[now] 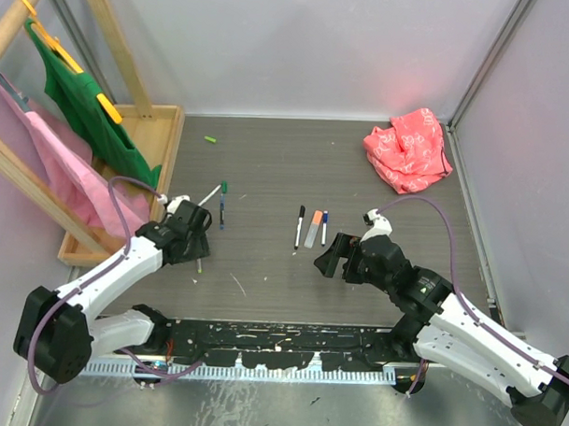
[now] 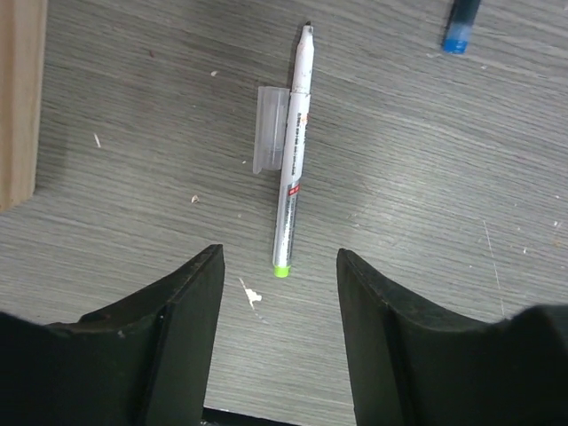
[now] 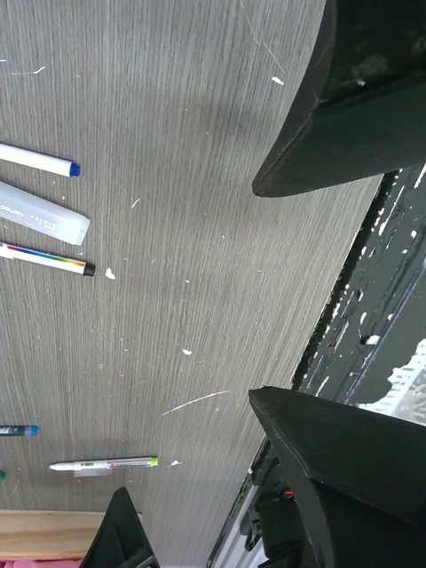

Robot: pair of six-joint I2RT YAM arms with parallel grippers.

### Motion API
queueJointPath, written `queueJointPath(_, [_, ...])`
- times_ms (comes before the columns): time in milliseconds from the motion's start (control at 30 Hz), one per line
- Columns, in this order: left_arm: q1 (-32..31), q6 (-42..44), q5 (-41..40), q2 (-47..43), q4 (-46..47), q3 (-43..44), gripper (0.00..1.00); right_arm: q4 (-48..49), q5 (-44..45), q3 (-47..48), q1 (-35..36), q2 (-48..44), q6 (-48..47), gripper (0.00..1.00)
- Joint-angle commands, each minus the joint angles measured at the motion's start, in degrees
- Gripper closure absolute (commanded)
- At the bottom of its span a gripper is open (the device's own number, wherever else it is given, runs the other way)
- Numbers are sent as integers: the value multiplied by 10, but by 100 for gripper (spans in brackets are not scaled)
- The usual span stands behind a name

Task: Insert the pens into the pen caps
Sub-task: Pick up the pen from the center of the board.

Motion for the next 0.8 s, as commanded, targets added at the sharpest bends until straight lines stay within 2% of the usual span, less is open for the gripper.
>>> queueJointPath(0, [16, -10, 28, 18, 55, -11, 47, 31, -7, 0, -2, -5, 6, 8])
queueJointPath(267, [36, -7, 63, 51, 97, -25, 57, 33, -14, 0, -2, -6, 1, 14])
queueJointPath(767, [52, -19, 66, 90, 109, -36, 65, 46, -24, -7, -2, 0, -2, 16])
